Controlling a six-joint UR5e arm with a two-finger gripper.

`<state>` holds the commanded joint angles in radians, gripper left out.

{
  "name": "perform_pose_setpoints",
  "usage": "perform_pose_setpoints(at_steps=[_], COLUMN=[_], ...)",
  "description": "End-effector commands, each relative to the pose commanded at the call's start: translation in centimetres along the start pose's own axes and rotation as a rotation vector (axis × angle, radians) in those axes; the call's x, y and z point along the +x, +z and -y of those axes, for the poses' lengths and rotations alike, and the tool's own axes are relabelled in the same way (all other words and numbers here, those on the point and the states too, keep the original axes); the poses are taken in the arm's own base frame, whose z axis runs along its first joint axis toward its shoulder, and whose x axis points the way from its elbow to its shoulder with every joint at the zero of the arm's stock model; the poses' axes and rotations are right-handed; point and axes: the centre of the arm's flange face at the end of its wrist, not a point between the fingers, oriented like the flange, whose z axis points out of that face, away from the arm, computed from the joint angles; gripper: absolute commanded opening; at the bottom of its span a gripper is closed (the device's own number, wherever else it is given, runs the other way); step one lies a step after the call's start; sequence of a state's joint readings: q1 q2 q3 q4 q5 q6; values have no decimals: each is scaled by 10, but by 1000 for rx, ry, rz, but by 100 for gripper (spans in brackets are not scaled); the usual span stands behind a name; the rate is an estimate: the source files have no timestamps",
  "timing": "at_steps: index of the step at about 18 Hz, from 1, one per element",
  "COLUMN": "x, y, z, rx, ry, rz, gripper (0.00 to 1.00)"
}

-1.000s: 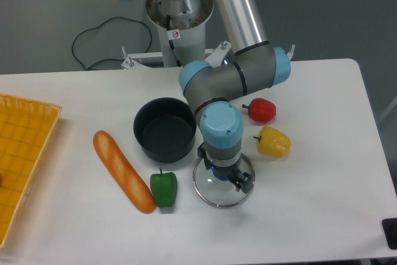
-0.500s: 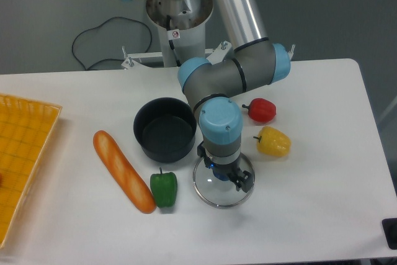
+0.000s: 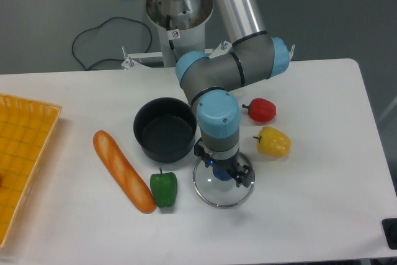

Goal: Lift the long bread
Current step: 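Move the gripper over the saucepan toward the end of the long bread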

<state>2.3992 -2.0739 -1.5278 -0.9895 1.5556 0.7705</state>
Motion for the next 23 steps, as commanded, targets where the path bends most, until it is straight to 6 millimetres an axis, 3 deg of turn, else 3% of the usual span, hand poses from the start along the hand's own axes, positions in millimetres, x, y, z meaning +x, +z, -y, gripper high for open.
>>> perform_pose_setpoints(at_steps=[4, 8, 14, 17, 19, 23], x=[10, 37, 94, 126, 159, 190], y=[-2, 0, -5, 2, 16, 9], z=[5, 15, 19, 11, 7, 16], rx=[4, -3, -32, -59, -96, -93], ry=[-112, -228, -281, -357, -347, -379], rz=[0, -7, -20, -43, -59, -58], gripper=[100, 100, 100, 100, 100, 100])
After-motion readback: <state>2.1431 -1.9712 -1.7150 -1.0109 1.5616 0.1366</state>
